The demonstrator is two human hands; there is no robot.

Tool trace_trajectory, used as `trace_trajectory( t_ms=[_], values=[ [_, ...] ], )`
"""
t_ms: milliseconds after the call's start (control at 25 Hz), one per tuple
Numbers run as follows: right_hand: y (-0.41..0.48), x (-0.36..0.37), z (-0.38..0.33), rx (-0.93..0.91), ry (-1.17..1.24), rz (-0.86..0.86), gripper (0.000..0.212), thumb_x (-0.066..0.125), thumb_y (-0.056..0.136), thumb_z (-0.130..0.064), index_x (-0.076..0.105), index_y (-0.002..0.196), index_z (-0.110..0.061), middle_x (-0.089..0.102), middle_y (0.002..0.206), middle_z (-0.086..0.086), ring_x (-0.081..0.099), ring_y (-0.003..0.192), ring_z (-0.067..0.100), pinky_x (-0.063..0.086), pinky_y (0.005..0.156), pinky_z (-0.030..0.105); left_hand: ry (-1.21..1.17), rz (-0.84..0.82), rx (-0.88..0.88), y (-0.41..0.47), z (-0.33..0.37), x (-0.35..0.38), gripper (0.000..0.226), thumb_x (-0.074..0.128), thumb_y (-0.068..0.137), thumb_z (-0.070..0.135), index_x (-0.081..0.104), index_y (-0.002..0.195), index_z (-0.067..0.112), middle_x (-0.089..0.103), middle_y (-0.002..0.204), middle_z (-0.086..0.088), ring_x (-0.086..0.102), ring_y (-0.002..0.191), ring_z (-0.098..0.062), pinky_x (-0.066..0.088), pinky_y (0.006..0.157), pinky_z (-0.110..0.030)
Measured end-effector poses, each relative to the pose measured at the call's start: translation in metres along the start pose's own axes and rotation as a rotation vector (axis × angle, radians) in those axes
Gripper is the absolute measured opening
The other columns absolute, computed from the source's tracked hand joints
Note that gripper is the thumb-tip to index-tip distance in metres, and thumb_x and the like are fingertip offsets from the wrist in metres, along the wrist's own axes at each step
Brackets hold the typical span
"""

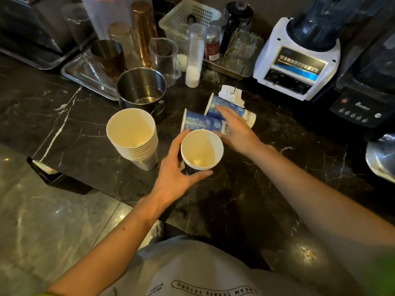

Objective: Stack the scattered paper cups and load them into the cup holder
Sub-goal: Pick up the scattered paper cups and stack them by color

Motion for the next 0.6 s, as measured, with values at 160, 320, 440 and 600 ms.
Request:
trace_trajectory(
  t_ms=[160,320,440,600],
  values=[
    [0.039,0.033,-0.010,-0.019,-0.323,-0.195,0.090,0.067,0.087,-0.036,0.009,0.155,-0.021,0.021,0.160,0.008,0.019,0.147,0.029,0.022,0.116,0.049,0.018,0.081,-0.029,-0.005,-0.001,-0.014,0.101,0.089,0.068,0.021,0.028,0.148,0.031,0.041,0.145,0.021,0.040,0.138,0.001,0.037,0.113,-0.027],
    [0.036,0.036,-0.012,-0.044,-0.570,-0.137,0.082,0.064,0.089,-0.035,0.017,0.153,-0.016,0.035,0.146,0.015,0.030,0.136,0.035,0.029,0.111,0.048,0.021,0.097,-0.046,-0.006,-0.004,-0.015,0.102,0.090,0.068,0.022,0.029,0.149,0.024,0.044,0.146,0.011,0.043,0.137,-0.004,0.039,0.115,-0.040],
    [0.016,0.022,-0.006,0.086,-0.259,-0.059,0.082,0.073,0.079,-0.043,0.031,0.146,-0.020,0.040,0.143,0.009,0.038,0.133,0.029,0.038,0.107,0.046,0.025,0.094,-0.025,-0.004,-0.006,-0.012,0.101,0.090,0.068,0.022,0.029,0.149,0.025,0.044,0.147,0.008,0.043,0.139,-0.008,0.039,0.114,-0.047],
    [-0.038,-0.018,-0.004,0.215,0.351,0.253,0.080,0.083,0.070,-0.039,0.042,0.137,-0.022,0.052,0.136,-0.003,0.051,0.119,0.010,0.047,0.086,0.024,0.014,0.066,-0.029,-0.002,-0.006,-0.012,0.102,0.089,0.068,0.025,0.028,0.149,0.032,0.043,0.147,0.014,0.040,0.140,-0.008,0.039,0.114,-0.050]
  ],
)
Point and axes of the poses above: each hand's wrist, its own y-axis towards the middle knuckle, its own x-axis out of the palm, z = x × y, the point moved 1 cm from there along y, towards the middle knuckle
